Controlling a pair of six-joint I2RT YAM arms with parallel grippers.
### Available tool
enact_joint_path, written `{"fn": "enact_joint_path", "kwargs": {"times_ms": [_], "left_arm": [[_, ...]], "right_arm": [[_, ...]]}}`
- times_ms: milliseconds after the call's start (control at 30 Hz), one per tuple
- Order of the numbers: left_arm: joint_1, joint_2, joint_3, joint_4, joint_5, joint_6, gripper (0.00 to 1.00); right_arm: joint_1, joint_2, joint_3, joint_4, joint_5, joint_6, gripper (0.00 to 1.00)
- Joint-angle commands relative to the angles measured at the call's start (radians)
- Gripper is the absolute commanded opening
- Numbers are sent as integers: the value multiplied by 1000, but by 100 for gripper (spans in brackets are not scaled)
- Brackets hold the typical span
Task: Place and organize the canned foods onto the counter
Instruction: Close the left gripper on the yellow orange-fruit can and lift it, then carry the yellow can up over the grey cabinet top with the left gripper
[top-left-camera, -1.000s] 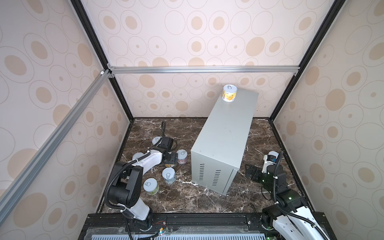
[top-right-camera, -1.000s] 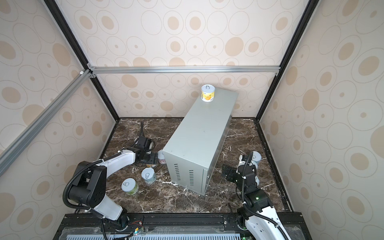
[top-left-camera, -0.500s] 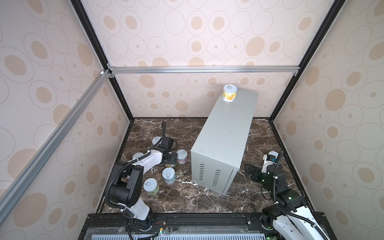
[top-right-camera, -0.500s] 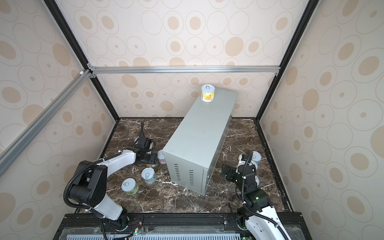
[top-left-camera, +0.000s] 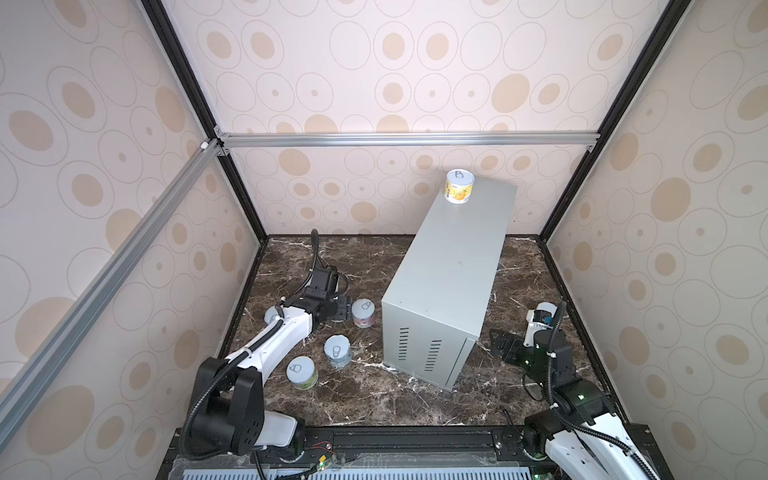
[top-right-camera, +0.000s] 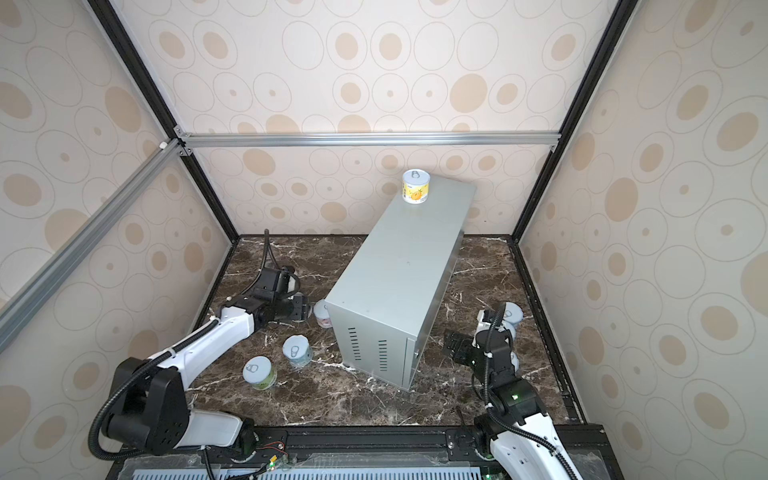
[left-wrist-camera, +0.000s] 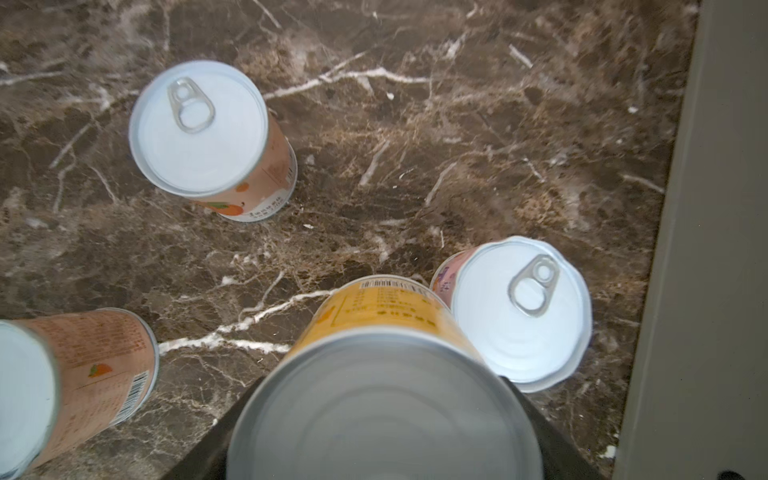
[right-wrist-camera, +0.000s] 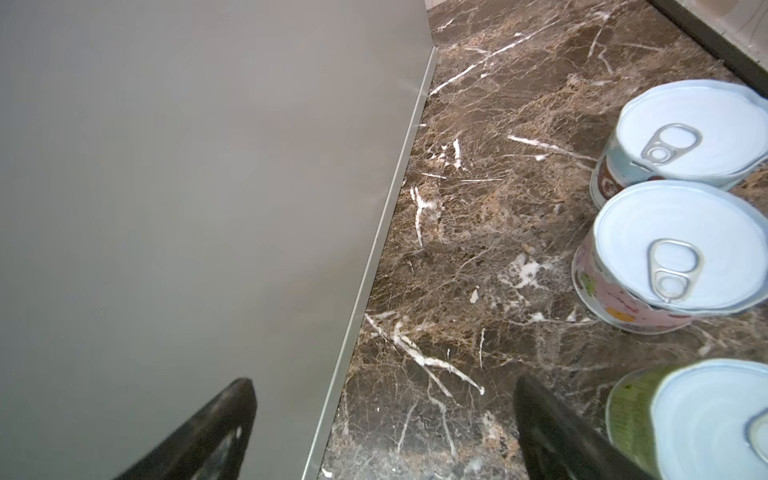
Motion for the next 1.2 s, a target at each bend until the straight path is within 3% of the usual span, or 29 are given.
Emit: {"fn": "enact_joint_path", "kwargs": {"times_ms": [0,700,1167], "left_arm": [[-6,-85,10,-3,12,-25,57],[-5,-482,-50,-3,162,-74,55],[-6,-501,145,-37,240,-25,54]], "right_arm": [[1,-21,40,-26,-4,13,99],[-1,18,271,-194,-87,74,99],[-1,84,455,-249,-76,9,99]]}}
